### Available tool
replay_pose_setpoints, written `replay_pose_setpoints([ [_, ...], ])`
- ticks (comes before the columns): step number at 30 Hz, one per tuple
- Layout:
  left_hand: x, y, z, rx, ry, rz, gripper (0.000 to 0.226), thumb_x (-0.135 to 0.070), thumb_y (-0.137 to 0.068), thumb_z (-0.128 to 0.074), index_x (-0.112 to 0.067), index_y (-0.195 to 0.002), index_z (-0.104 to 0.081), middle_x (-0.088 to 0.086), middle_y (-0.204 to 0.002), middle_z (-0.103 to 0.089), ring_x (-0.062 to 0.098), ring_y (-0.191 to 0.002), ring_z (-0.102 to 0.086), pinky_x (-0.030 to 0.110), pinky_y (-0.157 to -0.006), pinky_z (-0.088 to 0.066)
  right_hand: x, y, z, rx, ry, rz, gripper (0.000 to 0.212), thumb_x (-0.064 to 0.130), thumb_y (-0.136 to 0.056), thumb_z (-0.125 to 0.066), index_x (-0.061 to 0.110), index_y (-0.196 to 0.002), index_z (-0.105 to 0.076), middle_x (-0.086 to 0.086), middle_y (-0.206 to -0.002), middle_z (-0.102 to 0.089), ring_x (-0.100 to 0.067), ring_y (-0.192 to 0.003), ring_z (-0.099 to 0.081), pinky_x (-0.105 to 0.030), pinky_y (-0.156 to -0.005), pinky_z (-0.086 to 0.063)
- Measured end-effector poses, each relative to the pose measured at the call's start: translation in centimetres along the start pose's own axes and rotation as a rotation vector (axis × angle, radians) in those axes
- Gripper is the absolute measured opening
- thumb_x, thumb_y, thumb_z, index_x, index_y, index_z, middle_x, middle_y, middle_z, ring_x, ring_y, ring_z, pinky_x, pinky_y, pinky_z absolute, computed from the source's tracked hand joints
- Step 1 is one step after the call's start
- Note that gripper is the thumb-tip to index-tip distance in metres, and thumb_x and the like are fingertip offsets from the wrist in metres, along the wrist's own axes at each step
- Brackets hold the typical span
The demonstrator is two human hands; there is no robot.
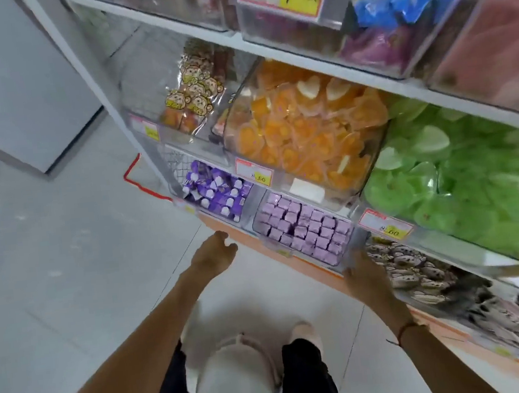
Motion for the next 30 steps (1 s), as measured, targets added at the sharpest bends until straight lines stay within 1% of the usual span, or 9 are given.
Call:
replay_pose_setpoints([
  [4, -0.4, -9.1, -5.2, 0.064, -0.046, -0.109, 0.047, -0.033, -0.098, -0.042, -0.005, -0.136, -0.040, 0.016, -0.140, -0.047, 0.032, -0.127, -0.045, 0.034, -0.099, -0.035, -0.9, -5.5, -4.1, -0.146, 0.080, -0.067, 0.058, 0.025, -0.099, -0.034, 0.003, -0.148, -0.012, -0.026, -0.139, -0.044, -0.035, -0.109, -0.059, -0.039, -0.084, -0.048],
  [6, -0.4, -13.1, -7.7, 0.062, 0.019, -0.161, 0.056, -0.040, -0.098, -0.040, -0.004, -0.141, -0.032, 0.019, -0.142, -0.043, 0.034, -0.128, -0.043, 0.037, -0.100, -0.034, -1.0, -7.7, -6.1, -0.275, 0.037, -0.088, 0.061, 0.027, -0.100, -0.033, 0.004, -0.148, -0.005, -0.026, -0.129, -0.053, -0.037, -0.098, -0.063, -0.041, -0.076, -0.049],
  [9, -0.1, -16.8, -10.8, -0.070, 0.141, -0.312, 0.057, -0.042, -0.097, -0.039, -0.011, -0.144, -0.030, 0.016, -0.137, -0.047, 0.029, -0.119, -0.049, 0.035, -0.093, -0.037, -1.3, -9.9, -8.5, -0.446, 0.026, -0.120, 0.050, 0.022, -0.098, -0.037, 0.006, -0.143, -0.021, -0.020, -0.098, -0.065, -0.036, -0.085, -0.064, -0.036, -0.063, -0.046],
  [12, 0.9, -19.0, -11.9, -0.287, 0.213, -0.636, 0.043, -0.024, -0.099, -0.042, -0.018, -0.141, -0.039, 0.008, -0.095, -0.063, 0.010, -0.075, -0.058, 0.015, -0.065, -0.039, -2.0, -11.2, -10.3, -0.570, 0.070, -0.178, 0.041, 0.014, -0.094, -0.045, 0.004, -0.133, -0.039, -0.020, -0.091, -0.066, -0.037, -0.083, -0.064, -0.033, -0.057, -0.030],
  [15, 2.0, -21.6, -11.9, -0.425, 0.031, -0.852, 0.044, -0.023, -0.099, -0.038, -0.023, -0.143, -0.036, 0.018, -0.095, -0.065, 0.036, -0.081, -0.063, 0.036, -0.065, -0.046, -2.8, -12.0, -11.5, -0.676, 0.120, -0.152, 0.030, 0.013, -0.092, -0.048, 0.002, -0.119, -0.047, -0.020, -0.080, -0.065, -0.039, -0.076, -0.064, -0.034, -0.054, -0.027],
  [17, 2.5, -22.5, -11.9, -0.437, -0.002, -0.936, 0.045, -0.025, -0.099, -0.038, -0.022, -0.144, -0.033, 0.017, -0.093, -0.066, 0.038, -0.084, -0.063, 0.041, -0.068, -0.047, -3.2, -12.5, -12.1, -0.735, 0.134, -0.100, 0.028, 0.012, -0.091, -0.049, 0.002, -0.118, -0.045, -0.018, -0.075, -0.064, -0.038, -0.072, -0.064, -0.034, -0.053, -0.028],
  [20, 2.2, -23.3, -12.1, -0.503, -0.069, -0.967, 0.040, -0.026, -0.099, -0.037, -0.016, -0.138, -0.035, 0.016, -0.081, -0.062, 0.038, -0.079, -0.062, 0.040, -0.063, -0.042, -3.7, -13.5, -12.7, -0.821, 0.192, -0.039, 0.035, 0.011, -0.093, -0.046, 0.006, -0.126, -0.037, -0.015, -0.075, -0.064, -0.035, -0.071, -0.064, -0.033, -0.052, -0.030],
  [25, 1.7, -23.4, -12.0, -0.501, -0.119, -0.998, 0.024, -0.021, -0.100, -0.036, -0.008, -0.118, -0.044, 0.022, -0.087, -0.063, 0.041, -0.081, -0.059, 0.037, -0.060, -0.034, -3.4, -13.7, -13.0, -0.955, 0.145, 0.002, 0.028, 0.009, -0.092, -0.045, 0.006, -0.119, -0.039, -0.021, -0.086, -0.065, -0.040, -0.080, -0.064, -0.036, -0.058, -0.032],
  [30, 1.7, -21.9, -11.5, -0.458, -0.132, -0.961, 0.023, -0.016, -0.100, -0.033, -0.004, -0.117, -0.042, 0.012, -0.075, -0.053, 0.029, -0.063, -0.046, 0.033, -0.055, -0.028, -2.7, -12.9, -12.8, -0.923, 0.088, -0.001, 0.032, 0.001, -0.090, -0.042, 0.000, -0.121, -0.039, -0.024, -0.094, -0.065, -0.039, -0.086, -0.064, -0.034, -0.060, -0.036],
])
Point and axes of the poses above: each hand's wrist, its own y-axis away from the middle knuckle, its own z-axis out of the back of the hand, x = y × z, the point moved 1 cm from there along -y, towards the middle knuckle
